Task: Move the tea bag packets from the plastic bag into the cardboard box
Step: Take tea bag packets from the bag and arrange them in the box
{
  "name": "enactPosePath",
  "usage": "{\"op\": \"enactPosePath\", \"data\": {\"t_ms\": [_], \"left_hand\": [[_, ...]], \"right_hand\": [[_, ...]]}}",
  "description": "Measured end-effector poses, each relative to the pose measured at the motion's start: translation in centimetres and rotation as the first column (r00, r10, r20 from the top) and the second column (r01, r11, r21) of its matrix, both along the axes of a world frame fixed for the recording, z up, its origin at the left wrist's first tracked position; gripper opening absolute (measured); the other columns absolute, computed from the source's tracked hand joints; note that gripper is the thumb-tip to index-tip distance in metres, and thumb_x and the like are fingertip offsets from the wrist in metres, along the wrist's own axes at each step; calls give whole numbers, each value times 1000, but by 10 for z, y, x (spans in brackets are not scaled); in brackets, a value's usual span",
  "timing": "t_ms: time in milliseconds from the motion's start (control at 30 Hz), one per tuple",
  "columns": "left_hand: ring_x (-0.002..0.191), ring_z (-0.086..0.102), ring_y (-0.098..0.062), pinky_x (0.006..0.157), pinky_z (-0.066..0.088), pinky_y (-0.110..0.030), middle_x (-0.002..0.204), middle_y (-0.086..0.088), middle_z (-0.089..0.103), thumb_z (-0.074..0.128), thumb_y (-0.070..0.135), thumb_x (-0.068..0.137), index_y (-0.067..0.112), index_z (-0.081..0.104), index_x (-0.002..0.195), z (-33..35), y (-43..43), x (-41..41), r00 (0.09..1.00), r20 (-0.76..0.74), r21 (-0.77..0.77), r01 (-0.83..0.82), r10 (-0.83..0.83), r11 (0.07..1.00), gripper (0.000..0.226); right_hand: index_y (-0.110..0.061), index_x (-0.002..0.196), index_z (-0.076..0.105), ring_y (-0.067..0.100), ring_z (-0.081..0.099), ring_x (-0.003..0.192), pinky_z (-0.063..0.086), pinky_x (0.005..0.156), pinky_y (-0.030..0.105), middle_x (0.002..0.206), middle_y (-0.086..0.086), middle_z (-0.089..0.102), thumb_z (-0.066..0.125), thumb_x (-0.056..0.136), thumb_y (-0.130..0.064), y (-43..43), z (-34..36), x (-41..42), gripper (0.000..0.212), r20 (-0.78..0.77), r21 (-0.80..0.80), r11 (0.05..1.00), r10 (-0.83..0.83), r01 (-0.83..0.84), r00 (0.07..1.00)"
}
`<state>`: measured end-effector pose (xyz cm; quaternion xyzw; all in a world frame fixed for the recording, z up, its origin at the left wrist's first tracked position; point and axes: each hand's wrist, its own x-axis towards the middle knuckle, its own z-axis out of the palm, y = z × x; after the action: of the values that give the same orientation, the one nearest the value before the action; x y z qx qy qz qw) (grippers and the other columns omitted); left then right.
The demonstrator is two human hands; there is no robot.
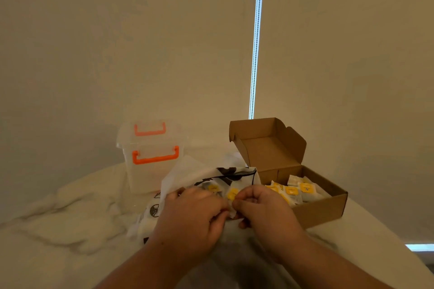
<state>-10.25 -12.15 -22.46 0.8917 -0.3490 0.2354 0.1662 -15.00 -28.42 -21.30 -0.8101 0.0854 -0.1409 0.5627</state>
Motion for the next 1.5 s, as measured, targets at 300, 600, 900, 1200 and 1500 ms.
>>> {"op": "enactPosePath", "data": {"t_ms": [300,600,900,1200,1500], "left_hand": [[95,55,-1,85,41,-13,103,22,63,48,36,91,40,60,113,0,8,21,989,-39,-155,-144,139,977,25],[102,55,-2,94,46,-22,111,24,61,48,31,89,43,53,124,-2,4,24,988,-40,-158,-155,150,975,37],[116,52,-5,101,43,-29,127,20,56,43,28,94,42,41,139,-3,4,28,982,-62,-158,-184,177,970,47],[123,49,-8,106,41,-31,133,16,54,45,30,95,40,41,141,-7,2,35,977,-73,-162,-210,200,964,48],[112,55,-8,102,43,-27,121,14,62,43,37,95,38,58,124,-7,-7,36,973,-68,-85,-225,220,971,32]], "right_hand": [[-29,81,63,13,61,62,47,52,18,76,-1,66,66,84,-10,-54,39,-17,20,186,-392,910,-66,136,980],[-30,84,61,11,57,78,50,64,23,86,-5,60,65,84,-9,-113,22,16,22,-55,-629,748,-314,211,948],[-40,78,55,7,55,80,52,80,34,86,-14,59,64,89,-26,-96,30,10,20,85,-721,639,-303,269,949],[-49,128,52,-12,49,107,44,89,9,114,-32,52,53,97,-35,2,30,-23,34,-57,-730,649,253,-214,966],[-27,131,53,18,55,113,51,94,36,129,-1,53,49,93,-43,7,5,4,42,-379,-803,455,108,-385,919]]}}
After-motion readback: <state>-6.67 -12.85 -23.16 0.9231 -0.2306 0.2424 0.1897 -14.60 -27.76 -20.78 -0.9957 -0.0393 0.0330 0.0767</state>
